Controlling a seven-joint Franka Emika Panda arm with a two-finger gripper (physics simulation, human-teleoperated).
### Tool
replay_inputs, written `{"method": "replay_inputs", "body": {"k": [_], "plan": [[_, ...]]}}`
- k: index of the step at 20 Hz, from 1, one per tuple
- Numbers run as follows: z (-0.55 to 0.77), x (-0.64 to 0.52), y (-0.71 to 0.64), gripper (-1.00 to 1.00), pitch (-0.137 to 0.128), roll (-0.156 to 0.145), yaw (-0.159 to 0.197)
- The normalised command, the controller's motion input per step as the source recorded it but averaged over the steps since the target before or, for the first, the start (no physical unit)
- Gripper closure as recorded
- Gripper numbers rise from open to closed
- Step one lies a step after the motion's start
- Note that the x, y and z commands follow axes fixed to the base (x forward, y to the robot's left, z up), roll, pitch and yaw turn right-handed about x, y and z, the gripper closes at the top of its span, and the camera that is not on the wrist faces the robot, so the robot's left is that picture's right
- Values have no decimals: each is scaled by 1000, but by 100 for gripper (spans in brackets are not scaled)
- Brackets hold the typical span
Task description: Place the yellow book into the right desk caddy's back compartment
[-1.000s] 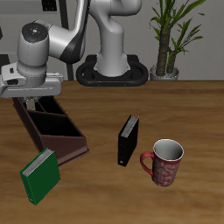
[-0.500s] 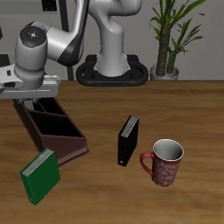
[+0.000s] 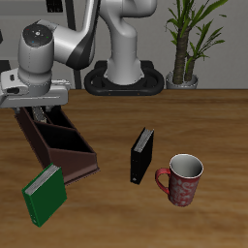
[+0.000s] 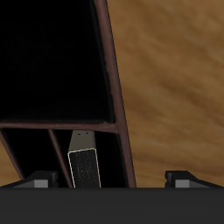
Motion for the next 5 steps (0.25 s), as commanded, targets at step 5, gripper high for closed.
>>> {"method": "replay_inputs", "body": {"k": [5], "plan": [[117, -6, 139, -100, -15, 19, -8]]}}
